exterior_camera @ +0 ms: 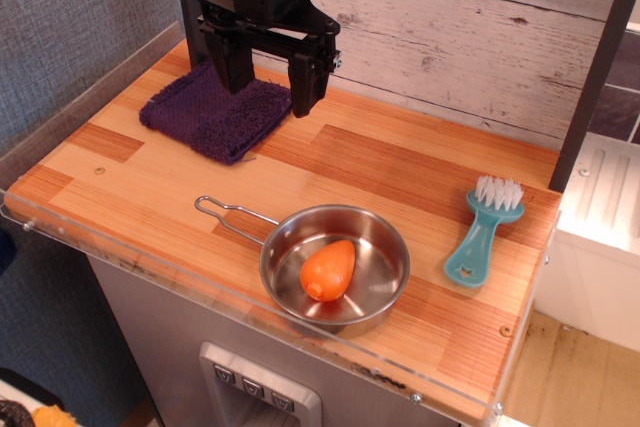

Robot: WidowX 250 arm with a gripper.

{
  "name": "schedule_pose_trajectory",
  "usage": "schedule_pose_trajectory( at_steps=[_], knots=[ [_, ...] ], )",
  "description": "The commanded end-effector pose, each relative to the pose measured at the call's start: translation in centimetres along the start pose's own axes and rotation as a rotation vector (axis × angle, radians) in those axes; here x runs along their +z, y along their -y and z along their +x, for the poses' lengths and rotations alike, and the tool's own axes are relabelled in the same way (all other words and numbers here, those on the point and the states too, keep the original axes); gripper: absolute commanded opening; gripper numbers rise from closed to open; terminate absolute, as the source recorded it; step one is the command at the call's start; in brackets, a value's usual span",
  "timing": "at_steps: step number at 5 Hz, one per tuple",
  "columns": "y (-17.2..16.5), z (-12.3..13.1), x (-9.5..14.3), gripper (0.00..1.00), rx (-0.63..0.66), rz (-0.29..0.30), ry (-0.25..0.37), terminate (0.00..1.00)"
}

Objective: Place the orange carrot on top of the purple towel

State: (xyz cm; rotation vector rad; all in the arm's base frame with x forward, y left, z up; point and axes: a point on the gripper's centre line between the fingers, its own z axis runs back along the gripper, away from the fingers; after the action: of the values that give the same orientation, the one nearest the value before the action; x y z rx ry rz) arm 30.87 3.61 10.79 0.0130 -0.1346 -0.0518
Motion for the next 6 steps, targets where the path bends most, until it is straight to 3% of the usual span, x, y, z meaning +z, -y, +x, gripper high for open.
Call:
schedule_pose_trajectory(
  at_steps=[1, 2, 3, 4, 6],
  knots=[
    [0.0, 0.0, 0.0, 1.0, 0.0, 0.0, 0.0, 0.0],
    [2.7, -0.2, -0.4, 1.0, -0.046, -0.066, 0.016, 0.0],
    [5.0, -1.0, -0.1, 1.0, -0.108, -0.068, -0.02, 0.0],
    [7.3, -2.4, 0.5, 1.0, -0.151, -0.077, -0.011, 0.0],
    [8.6, -5.2, -2.2, 1.0, -0.164, -0.019, -0.084, 0.0]
  ],
)
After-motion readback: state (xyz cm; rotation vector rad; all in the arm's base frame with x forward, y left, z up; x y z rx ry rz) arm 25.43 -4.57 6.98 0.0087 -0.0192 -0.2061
